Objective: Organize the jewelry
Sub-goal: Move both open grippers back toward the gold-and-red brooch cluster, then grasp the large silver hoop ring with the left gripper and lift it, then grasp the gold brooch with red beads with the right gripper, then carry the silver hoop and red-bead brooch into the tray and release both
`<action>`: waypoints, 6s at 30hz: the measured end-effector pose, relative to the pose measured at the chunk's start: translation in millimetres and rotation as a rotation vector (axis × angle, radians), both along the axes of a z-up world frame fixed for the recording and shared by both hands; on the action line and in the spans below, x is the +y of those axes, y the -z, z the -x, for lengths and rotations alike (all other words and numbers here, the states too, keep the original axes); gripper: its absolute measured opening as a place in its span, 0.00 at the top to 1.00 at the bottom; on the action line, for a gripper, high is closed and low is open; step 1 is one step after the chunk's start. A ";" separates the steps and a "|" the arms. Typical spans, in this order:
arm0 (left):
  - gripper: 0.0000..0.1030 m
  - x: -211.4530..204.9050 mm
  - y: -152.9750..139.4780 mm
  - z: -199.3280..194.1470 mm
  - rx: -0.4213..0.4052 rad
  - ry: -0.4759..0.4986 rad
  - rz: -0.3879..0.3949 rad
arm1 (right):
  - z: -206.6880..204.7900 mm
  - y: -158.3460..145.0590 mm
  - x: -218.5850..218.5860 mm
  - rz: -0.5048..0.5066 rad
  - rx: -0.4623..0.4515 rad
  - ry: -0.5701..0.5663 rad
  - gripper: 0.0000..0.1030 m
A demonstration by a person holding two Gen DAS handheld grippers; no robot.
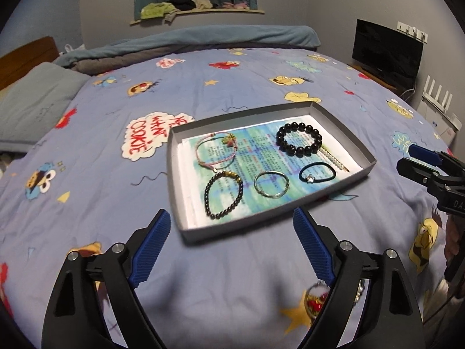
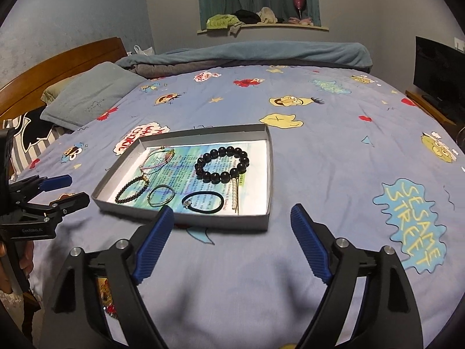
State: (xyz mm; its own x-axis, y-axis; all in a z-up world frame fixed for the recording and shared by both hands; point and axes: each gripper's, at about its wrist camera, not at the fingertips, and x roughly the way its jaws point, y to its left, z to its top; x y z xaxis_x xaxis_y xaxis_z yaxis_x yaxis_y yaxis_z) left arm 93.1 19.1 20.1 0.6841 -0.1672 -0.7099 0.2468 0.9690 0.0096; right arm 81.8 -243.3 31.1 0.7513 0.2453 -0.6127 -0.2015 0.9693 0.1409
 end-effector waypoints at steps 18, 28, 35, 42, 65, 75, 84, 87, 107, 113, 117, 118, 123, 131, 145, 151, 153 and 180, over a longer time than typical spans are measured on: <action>0.11 18.8 13.2 75.1 -0.028 -0.043 0.011 | 59.7 7.6 1.4 0.051 -0.025 -0.018 0.06; 0.11 -15.4 44.8 97.4 0.024 0.061 0.035 | 77.2 33.8 7.6 0.078 0.021 -0.061 0.06; 0.21 -43.7 52.5 88.5 0.063 0.157 0.085 | 83.1 43.3 2.0 0.063 0.040 -0.061 0.06; 0.38 -52.4 63.7 70.8 0.118 0.193 0.108 | 83.2 48.0 -4.0 0.053 0.052 -0.064 0.06; 0.40 -50.9 80.2 50.3 0.174 0.233 0.151 | 80.2 53.9 11.4 0.061 0.067 -0.106 0.06; 0.51 -46.5 69.5 60.5 0.126 0.226 0.114 | 81.2 53.9 16.2 0.068 0.067 -0.124 0.06; 0.51 -34.6 39.7 77.7 0.068 0.238 0.091 | 80.6 51.8 29.4 0.075 0.062 -0.165 0.06; 0.51 -28.5 32.2 81.9 0.069 0.242 0.080 | 80.5 51.8 36.3 0.068 0.064 -0.190 0.06; 0.51 21.5 49.0 95.0 0.097 0.155 0.031 | 94.0 67.0 121.0 0.087 0.123 -0.413 0.63; 0.51 24.1 48.2 98.0 0.089 0.162 0.050 | 92.8 72.0 127.2 0.081 0.160 -0.418 0.75; 0.51 23.1 49.5 98.9 0.088 0.167 0.049 | 91.1 71.3 128.1 0.091 0.150 -0.405 0.97; 0.51 23.1 49.6 99.1 0.088 0.168 0.049 | 91.2 71.3 128.0 0.089 0.153 -0.412 0.97; 0.51 25.3 47.1 99.6 0.080 0.163 0.056 | 95.5 67.1 127.4 0.104 0.126 -0.418 0.98; 0.51 28.6 38.7 99.5 0.060 0.159 0.056 | 92.7 36.3 108.8 0.047 0.050 -0.387 1.00; 0.51 29.7 5.4 71.3 0.000 0.159 0.011 | 58.4 -30.6 80.2 -0.015 -0.080 -0.336 1.00; 0.51 15.2 -13.1 31.4 -0.037 0.184 -0.018 | 13.9 -46.0 68.5 -0.018 -0.109 -0.277 1.00; 0.51 8.1 -16.8 15.4 -0.040 0.195 -0.027 | -0.6 -47.5 67.0 -0.010 -0.115 -0.258 1.00; 0.51 -88.5 57.7 -187.8 0.198 0.231 -0.175 | -160.6 37.1 42.2 0.002 0.141 -0.119 1.00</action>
State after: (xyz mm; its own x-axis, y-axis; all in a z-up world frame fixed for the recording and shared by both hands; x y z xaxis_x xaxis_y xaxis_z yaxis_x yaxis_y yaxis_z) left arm 281.0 -69.5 -37.6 0.4883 -0.1655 -0.8568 0.4732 0.8752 0.1006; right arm 242.5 -201.2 -5.9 0.6237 0.3264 -0.7103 -0.2934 0.9399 0.1744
